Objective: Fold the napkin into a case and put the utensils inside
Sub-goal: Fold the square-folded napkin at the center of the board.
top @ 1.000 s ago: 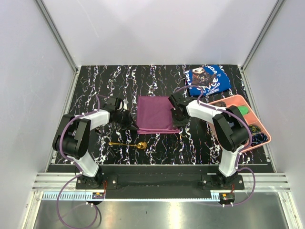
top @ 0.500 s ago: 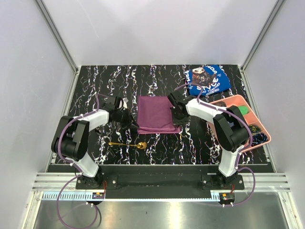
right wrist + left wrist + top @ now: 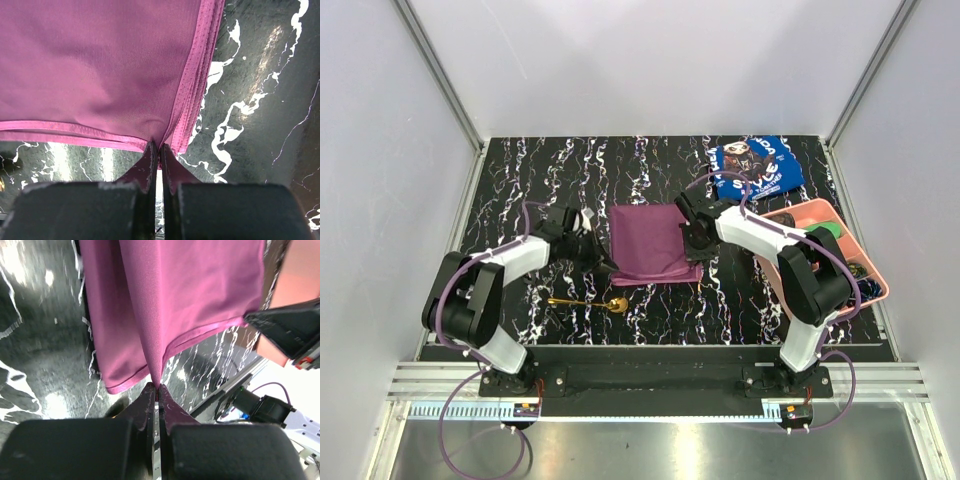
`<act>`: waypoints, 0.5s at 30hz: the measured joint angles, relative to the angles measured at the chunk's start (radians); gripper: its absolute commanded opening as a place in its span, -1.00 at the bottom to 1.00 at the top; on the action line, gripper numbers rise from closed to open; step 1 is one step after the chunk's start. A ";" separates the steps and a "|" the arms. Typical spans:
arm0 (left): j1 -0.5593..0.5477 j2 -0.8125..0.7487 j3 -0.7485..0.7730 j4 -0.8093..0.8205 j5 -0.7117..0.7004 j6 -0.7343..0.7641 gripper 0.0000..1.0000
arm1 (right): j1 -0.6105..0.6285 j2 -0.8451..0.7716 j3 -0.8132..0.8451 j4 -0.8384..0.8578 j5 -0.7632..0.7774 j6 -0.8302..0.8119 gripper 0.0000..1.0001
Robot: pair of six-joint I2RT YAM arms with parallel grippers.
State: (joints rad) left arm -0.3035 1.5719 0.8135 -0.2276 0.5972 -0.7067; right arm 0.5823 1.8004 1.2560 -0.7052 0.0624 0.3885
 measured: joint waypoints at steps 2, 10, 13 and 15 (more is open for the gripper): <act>-0.008 0.001 -0.028 0.008 0.002 -0.009 -1.00 | 0.000 0.000 -0.006 0.000 0.000 0.000 -1.00; -0.022 0.017 -0.098 0.062 0.012 -0.042 -1.00 | -0.005 0.000 -0.035 0.000 0.000 0.001 -1.00; -0.023 0.017 -0.118 0.080 0.018 -0.053 -1.00 | -0.012 0.000 -0.039 0.000 0.000 0.001 -1.00; -0.023 0.017 -0.120 0.080 0.021 -0.055 -1.00 | -0.015 0.000 -0.039 0.001 0.000 0.001 -1.00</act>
State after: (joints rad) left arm -0.3260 1.5890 0.6933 -0.1471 0.6178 -0.7620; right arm 0.5674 1.8000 1.2171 -0.7044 0.0620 0.3893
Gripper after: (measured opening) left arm 0.019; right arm 0.019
